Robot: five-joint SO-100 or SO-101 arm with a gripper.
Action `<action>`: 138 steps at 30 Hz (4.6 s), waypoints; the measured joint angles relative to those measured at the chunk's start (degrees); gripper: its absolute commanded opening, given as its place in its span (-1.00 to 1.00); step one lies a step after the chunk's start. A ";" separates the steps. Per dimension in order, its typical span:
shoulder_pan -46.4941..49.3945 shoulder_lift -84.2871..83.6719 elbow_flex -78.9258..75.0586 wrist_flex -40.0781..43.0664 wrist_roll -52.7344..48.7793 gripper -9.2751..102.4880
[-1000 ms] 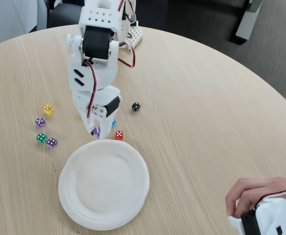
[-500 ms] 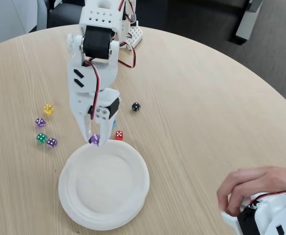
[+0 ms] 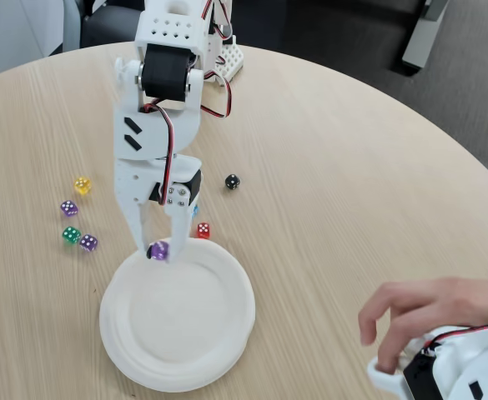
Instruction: Pick a purple dice and put it in the plate.
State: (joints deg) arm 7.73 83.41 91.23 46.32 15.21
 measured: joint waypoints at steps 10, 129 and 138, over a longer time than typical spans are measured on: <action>0.00 0.00 0.00 0.18 10.55 -0.83; -0.53 97.82 78.57 25.84 -8.26 -0.81; -0.53 97.82 78.57 25.66 -6.86 -0.81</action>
State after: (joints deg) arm 7.21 181.23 169.80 71.98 8.35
